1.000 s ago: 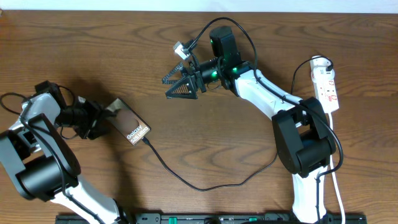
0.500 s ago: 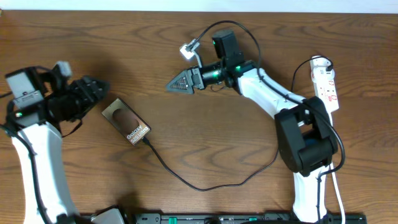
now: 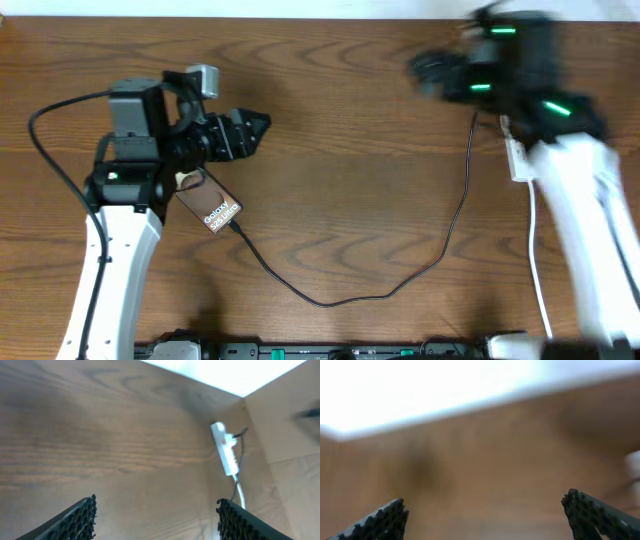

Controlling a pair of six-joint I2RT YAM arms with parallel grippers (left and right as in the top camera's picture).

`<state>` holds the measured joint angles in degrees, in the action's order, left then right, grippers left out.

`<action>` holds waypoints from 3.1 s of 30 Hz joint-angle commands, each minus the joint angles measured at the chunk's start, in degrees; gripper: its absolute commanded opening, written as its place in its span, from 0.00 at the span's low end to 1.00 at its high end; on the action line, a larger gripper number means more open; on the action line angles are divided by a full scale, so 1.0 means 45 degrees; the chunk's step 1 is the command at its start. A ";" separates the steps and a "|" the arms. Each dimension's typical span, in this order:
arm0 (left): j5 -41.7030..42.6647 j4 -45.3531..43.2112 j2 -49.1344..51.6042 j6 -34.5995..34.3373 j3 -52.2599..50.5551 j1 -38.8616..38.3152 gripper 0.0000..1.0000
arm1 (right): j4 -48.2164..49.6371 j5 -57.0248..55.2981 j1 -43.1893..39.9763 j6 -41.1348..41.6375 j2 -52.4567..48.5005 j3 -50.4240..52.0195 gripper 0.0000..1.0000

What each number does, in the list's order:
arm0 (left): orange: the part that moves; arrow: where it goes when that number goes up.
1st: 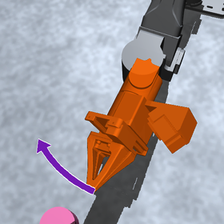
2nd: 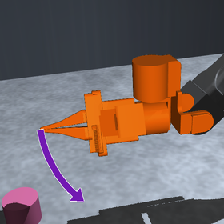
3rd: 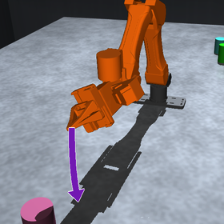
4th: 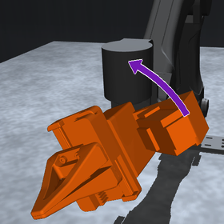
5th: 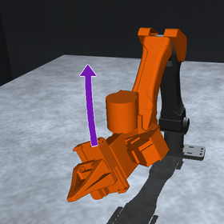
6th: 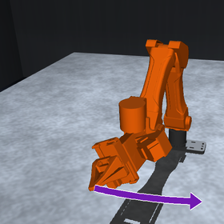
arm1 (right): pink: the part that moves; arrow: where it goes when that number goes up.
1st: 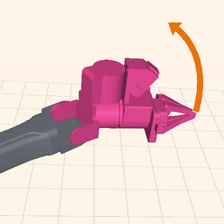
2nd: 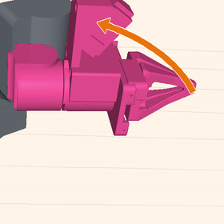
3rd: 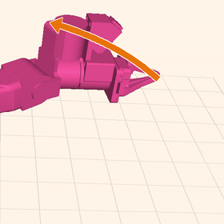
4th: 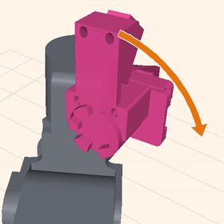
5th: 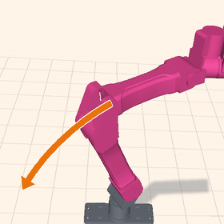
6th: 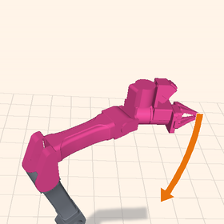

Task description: Plug charger to phone and switch on socket

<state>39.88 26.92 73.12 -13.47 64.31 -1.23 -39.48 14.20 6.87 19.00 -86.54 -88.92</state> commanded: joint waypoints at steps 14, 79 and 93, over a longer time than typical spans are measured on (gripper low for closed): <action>-0.1447 0.0291 -0.0029 0.0563 -0.0005 -0.0617 0.77 | -0.1753 0.5848 -0.9685 -0.4658 -0.2118 -0.0073 0.99; -0.1787 0.1452 -0.0029 0.1277 -0.0029 -0.0612 0.78 | 0.0554 0.5022 -0.7383 -0.5489 -0.8194 -0.0068 0.99; -0.1783 0.1443 -0.0029 0.1277 -0.0029 -0.0612 0.78 | 0.0427 0.5979 -0.6645 -0.4036 -0.8204 -0.0068 0.99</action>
<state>32.58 33.26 73.12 -8.71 64.31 -3.88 -36.32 36.75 -26.44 -1.87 -122.98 -89.54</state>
